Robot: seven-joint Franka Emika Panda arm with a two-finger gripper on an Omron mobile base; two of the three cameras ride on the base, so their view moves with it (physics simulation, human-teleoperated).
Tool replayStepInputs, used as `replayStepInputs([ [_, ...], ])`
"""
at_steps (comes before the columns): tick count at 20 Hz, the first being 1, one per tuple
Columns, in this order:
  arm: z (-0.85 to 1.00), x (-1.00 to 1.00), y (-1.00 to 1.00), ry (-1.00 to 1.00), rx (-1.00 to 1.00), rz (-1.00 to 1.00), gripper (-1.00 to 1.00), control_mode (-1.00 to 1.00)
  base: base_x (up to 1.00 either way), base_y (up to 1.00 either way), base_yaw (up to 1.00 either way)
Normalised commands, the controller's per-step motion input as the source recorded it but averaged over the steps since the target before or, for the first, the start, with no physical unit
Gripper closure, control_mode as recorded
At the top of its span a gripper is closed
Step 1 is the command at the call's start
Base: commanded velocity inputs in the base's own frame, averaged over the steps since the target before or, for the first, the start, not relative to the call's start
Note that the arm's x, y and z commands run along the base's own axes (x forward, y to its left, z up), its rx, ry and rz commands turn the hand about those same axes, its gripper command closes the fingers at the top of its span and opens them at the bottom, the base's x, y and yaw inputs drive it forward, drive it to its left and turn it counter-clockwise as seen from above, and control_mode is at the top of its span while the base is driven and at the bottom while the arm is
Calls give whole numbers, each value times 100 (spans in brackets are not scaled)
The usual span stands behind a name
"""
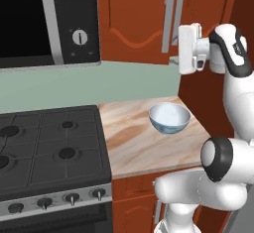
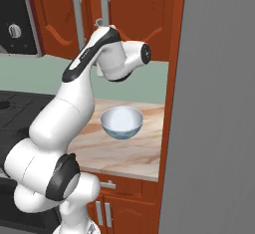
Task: Open the cabinet and setup a tea strainer by placing it in the bowl upright.
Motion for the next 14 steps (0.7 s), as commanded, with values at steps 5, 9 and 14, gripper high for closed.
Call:
replayStepInputs([
  [5,-2,-53,74,0,-5,17,-100,-100,0,0,0],
  [9,0,-65,83,0,-7,17,-100,-100,0,0,0],
  [14,-1,-64,79,0,-7,17,-100,-100,0,0,0],
])
